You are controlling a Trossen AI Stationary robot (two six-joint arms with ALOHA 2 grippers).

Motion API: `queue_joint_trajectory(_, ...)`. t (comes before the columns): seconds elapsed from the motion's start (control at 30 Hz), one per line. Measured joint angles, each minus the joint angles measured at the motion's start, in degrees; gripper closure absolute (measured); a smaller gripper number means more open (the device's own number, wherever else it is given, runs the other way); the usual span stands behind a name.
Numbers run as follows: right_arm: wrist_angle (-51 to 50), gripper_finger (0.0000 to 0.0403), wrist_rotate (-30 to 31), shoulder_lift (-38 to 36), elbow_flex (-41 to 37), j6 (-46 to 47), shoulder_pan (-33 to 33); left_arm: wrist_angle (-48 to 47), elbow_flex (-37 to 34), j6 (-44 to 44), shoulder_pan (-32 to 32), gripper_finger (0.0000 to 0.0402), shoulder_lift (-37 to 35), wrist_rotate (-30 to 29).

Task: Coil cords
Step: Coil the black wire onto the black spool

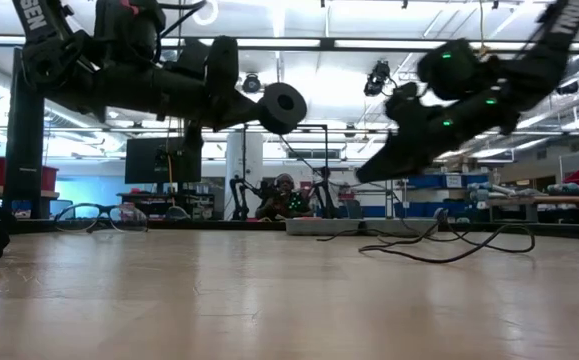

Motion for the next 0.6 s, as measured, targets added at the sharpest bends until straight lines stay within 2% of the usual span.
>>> queue_joint_trajectory(0.27,-11.1,0.0309,-0.8,7.6,11.0,-6.4,0.3,-0.3,0.0,-0.1,0.8,0.0401,0.0,3.3)
queue_joint_trajectory(0.4,-17.2,0.0310,-3.4,7.9,12.6,-6.4,0.3,-0.3,0.0,-0.1,1.0,0.0402,0.0,3.7)
queue_joint_trajectory(0.6,-19.3,0.0324,-6.9,7.3,12.8,-6.2,0.2,0.1,0.0,0.7,1.0,0.0401,0.0,3.7)
